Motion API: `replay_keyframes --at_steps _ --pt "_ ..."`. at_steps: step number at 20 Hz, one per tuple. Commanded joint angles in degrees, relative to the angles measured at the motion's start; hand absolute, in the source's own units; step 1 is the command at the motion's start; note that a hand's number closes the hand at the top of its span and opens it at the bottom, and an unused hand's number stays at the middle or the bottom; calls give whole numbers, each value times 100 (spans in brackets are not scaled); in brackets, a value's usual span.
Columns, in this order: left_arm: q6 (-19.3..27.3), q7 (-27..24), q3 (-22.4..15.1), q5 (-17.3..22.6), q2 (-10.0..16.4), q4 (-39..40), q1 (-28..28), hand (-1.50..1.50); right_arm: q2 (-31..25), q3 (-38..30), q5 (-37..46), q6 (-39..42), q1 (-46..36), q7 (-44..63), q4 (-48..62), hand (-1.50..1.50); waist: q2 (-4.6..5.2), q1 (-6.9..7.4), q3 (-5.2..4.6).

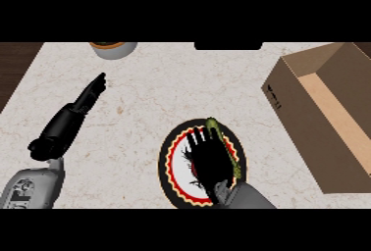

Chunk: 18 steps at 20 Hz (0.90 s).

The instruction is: Pick the tomato from the plate and place it in the cardboard box

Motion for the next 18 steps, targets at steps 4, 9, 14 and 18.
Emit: replay_keyframes --at_steps 4,9,14,18 --pt "-350 133 269 123 159 -215 28 0 175 -304 238 65 63 -548 288 -150 -2 9 0" --pt "-127 -97 64 -69 -86 -325 323 0 -27 -37 593 -1067 -86 -1509 926 150 1 29 2" --pt "-150 -271 201 -194 -44 409 -133 0 272 -5 1068 -1449 -190 -1584 1113 150 5 -7 0" --pt "-307 -16 229 37 21 32 -129 0 280 -1822 -40 -1815 -1176 -1240 2178 150 63 150 7"
